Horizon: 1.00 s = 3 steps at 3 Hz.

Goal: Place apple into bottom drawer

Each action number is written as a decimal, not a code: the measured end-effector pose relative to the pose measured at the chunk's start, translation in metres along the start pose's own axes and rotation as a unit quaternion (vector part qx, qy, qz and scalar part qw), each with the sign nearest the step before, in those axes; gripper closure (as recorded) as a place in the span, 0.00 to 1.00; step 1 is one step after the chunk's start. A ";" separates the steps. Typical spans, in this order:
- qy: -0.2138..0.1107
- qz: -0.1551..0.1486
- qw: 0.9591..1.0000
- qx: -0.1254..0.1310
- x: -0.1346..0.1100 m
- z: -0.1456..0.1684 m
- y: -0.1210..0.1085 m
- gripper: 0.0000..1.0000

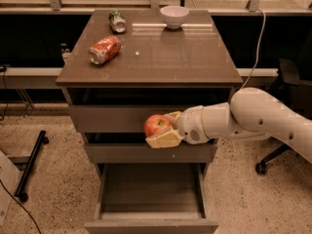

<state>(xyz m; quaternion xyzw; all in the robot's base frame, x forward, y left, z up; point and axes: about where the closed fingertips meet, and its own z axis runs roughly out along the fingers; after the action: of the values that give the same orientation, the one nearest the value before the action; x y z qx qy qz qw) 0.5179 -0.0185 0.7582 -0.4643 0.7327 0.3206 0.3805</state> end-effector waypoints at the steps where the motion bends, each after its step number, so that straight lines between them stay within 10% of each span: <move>1: 0.000 0.000 1.000 0.000 0.000 0.000 0.000 1.00; 3: -0.017 0.044 0.999 -0.016 0.070 0.076 -0.004 1.00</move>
Offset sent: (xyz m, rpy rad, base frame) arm 0.0037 0.0256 -0.0907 -0.0107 0.0748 -0.0277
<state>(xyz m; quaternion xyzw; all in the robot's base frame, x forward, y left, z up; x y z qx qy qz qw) 0.5225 0.0124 0.6596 -0.4319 0.7409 0.3566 0.3707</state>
